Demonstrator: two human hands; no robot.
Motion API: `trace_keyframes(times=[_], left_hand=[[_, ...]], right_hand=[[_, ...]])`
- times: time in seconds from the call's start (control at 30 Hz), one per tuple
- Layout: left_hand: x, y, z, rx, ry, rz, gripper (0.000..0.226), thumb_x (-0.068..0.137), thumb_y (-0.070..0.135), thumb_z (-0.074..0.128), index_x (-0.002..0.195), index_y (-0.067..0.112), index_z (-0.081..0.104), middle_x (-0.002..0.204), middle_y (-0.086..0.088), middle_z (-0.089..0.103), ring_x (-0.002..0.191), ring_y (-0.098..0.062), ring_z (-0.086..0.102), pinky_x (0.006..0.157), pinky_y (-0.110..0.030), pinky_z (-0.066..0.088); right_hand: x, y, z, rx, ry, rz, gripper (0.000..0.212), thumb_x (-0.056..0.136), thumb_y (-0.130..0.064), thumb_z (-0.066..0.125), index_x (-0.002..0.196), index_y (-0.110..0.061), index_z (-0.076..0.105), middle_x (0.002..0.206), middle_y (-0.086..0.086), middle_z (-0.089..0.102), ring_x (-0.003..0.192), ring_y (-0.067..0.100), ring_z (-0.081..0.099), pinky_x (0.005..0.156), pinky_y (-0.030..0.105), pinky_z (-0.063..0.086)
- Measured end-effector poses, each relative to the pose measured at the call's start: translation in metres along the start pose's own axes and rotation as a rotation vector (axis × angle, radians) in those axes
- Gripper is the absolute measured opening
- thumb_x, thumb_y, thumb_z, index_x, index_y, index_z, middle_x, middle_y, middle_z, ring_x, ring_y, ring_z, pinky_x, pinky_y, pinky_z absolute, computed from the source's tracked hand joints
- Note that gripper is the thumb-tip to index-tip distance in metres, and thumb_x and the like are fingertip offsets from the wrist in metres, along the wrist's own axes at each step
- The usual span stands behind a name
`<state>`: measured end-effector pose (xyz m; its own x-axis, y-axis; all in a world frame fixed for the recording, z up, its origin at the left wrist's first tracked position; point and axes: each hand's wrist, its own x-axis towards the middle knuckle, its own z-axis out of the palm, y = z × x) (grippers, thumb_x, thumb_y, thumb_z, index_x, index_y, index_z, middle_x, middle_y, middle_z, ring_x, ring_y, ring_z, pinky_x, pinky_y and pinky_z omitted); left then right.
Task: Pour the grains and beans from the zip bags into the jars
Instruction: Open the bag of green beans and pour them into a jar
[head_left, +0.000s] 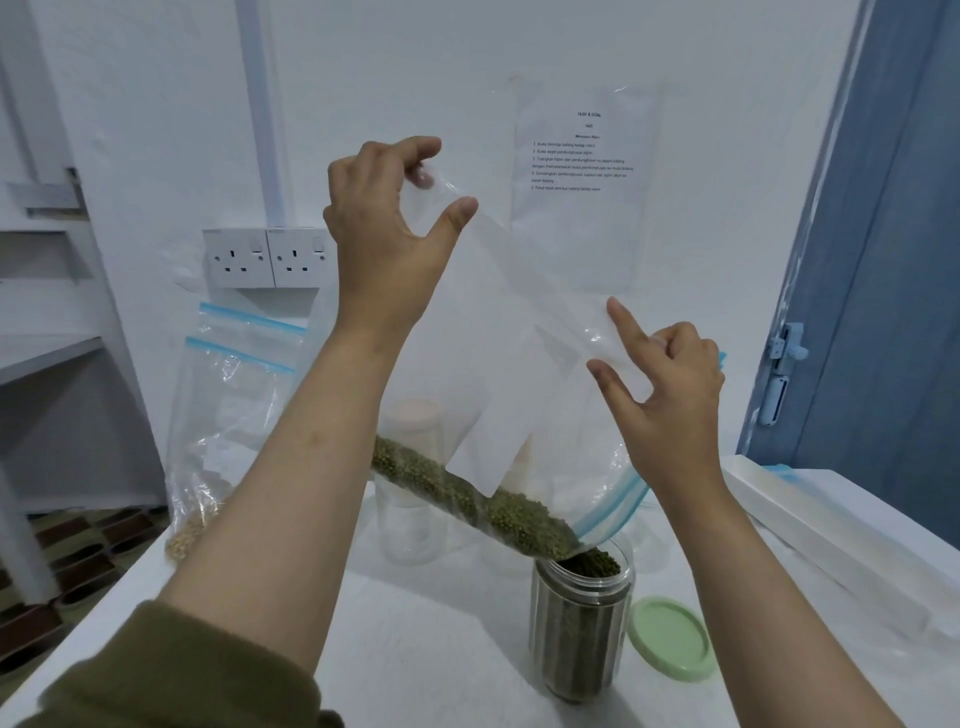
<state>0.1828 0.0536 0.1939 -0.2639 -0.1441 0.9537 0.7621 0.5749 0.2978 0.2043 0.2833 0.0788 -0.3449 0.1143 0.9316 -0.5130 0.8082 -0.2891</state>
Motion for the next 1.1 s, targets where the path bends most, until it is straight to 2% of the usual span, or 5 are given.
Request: trace_keyframes(times=[0.4,0.6,0.73,0.83,1.1], left_hand=[[-0.0015,-0.0040,0.0009,0.003,-0.002,-0.006,0.045,0.083,0.040,0.070,0.123,0.023,0.061,0.100,0.012,0.053,0.113,-0.016,0.046,0.096,-0.049,0.043],[-0.0017,-0.0049,0.0012,0.003,-0.005,-0.013,0.045,0.083,0.040,0.069,0.123,0.023,0.061,0.100,0.014,0.052,0.113,-0.016,0.045,0.097,-0.049,0.042],[-0.0034,-0.0043,0.0042,-0.001,-0.017,-0.008,0.044,0.082,0.041,0.069,0.123,0.024,0.061,0.096,0.018,0.050,0.113,-0.014,0.045,0.097,-0.049,0.042],[-0.0046,-0.0052,0.0044,-0.001,-0.015,-0.004,0.044,0.083,0.041,0.069,0.123,0.023,0.061,0.098,0.016,0.051,0.112,-0.013,0.044,0.097,-0.049,0.042],[-0.0008,-0.0047,0.0034,0.003,0.015,0.008,0.044,0.084,0.041,0.069,0.123,0.023,0.060,0.101,0.014,0.053,0.112,-0.012,0.044,0.096,-0.048,0.043]], right_hand=[[0.0015,-0.0010,0.0005,0.043,-0.057,0.024,0.043,0.091,-0.036,0.064,0.134,-0.032,0.060,0.085,-0.009,0.037,0.084,0.008,0.031,0.083,0.043,0.038],[-0.0007,-0.0057,-0.0071,-0.012,-0.282,0.048,0.055,0.082,-0.067,0.059,0.134,-0.058,0.044,0.097,-0.013,0.050,0.096,0.008,0.037,0.087,0.035,0.021],[-0.0027,-0.0070,-0.0042,0.034,-0.401,0.044,0.056,0.087,-0.048,0.069,0.128,-0.067,0.035,0.083,-0.020,0.063,0.088,0.013,0.038,0.083,0.037,0.024],[-0.0022,-0.0020,-0.0030,0.006,-0.321,0.028,0.052,0.093,-0.037,0.067,0.130,-0.062,0.042,0.074,-0.015,0.060,0.083,0.016,0.038,0.077,0.036,0.021],[-0.0024,0.0019,-0.0010,-0.026,-0.192,0.003,0.045,0.096,-0.034,0.064,0.137,-0.047,0.052,0.076,-0.010,0.057,0.082,0.018,0.041,0.077,0.035,0.021]])
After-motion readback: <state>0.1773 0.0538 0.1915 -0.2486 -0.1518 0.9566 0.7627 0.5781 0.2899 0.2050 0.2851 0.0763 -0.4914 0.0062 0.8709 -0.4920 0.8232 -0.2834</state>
